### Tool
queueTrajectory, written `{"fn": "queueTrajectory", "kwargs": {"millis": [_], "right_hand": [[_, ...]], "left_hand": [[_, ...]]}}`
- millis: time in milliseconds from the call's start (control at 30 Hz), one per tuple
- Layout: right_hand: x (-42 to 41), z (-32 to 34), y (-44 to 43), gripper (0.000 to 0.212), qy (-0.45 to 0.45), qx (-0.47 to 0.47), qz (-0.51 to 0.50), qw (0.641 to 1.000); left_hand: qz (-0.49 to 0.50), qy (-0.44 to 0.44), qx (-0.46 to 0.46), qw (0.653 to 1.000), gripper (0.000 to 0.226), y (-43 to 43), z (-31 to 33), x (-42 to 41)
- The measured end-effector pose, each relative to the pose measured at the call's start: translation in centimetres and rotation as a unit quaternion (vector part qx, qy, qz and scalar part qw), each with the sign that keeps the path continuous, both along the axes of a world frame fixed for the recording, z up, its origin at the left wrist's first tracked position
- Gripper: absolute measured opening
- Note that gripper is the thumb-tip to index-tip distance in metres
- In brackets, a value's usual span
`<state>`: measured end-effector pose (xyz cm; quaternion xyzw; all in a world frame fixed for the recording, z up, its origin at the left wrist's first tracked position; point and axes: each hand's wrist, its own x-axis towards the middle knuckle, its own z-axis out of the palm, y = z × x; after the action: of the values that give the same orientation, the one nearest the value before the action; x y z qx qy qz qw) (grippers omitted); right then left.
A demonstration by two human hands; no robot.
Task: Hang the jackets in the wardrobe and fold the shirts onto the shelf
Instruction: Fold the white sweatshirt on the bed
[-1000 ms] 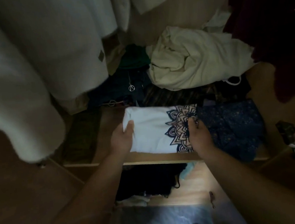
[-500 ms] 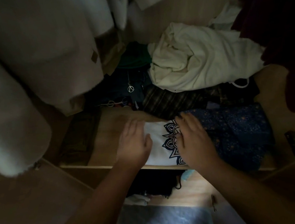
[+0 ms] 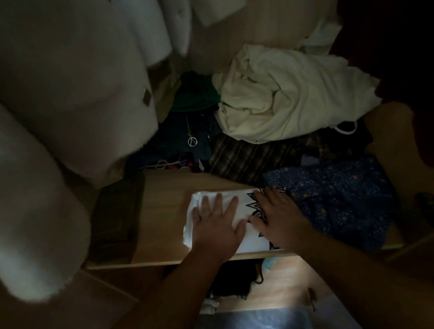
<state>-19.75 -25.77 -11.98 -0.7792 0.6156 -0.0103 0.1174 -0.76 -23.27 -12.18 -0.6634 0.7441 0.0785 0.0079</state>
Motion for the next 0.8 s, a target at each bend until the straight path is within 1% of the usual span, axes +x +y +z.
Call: {"fn": "queueTrajectory", "kwargs": {"millis": [67,200,300,400,467,567,600,700,800], "right_hand": [[0.2,0.1,0.2,0.097,-0.008,0.000,-0.006,1.000],[0.3,1.0,0.7,0.095,0.014,-0.007,0.008,1.000],[0.1,2.6,2.1,0.078,0.032,-0.045,-0.024,0.998],[-0.5,4.6,5.3,0.065,0.003,-0.089,-0.088,0.992],[-1.4,5.3,8.9,0.063,-0.017,-0.109,-0.119,0.987],[-3.4,4.8,16.0,0.062,0.004,-0.122,-0.154,0.981],[-4.2,4.6,18.7,0.064,0.014,-0.121,-0.175,0.977],[-6.7,4.3,27.4,0.066,0.023,-0.112,-0.251,0.961],[-9.0,4.4,37.4,0.062,0.028,-0.098,-0.313,0.944]], "left_hand": [[0.000,0.010,-0.004,1.000,0.074,0.0,-0.2,0.1],[-0.017,0.033,0.021,0.999,0.067,-0.1,0.2,0.3],[-0.034,0.030,0.061,0.997,0.067,-0.1,1.7,0.6],[-0.048,0.018,0.036,0.998,0.066,0.9,3.2,0.6],[-0.071,0.044,0.003,0.996,0.067,2.8,3.7,0.2],[-0.104,0.129,-0.007,0.986,0.082,8.0,4.8,-1.6],[-0.115,0.142,-0.007,0.983,0.082,10.2,5.0,-2.6],[-0.196,0.130,-0.006,0.972,0.072,17.6,5.0,-6.4],[-0.298,0.111,0.043,0.947,0.064,25.6,4.4,-10.9]]}}
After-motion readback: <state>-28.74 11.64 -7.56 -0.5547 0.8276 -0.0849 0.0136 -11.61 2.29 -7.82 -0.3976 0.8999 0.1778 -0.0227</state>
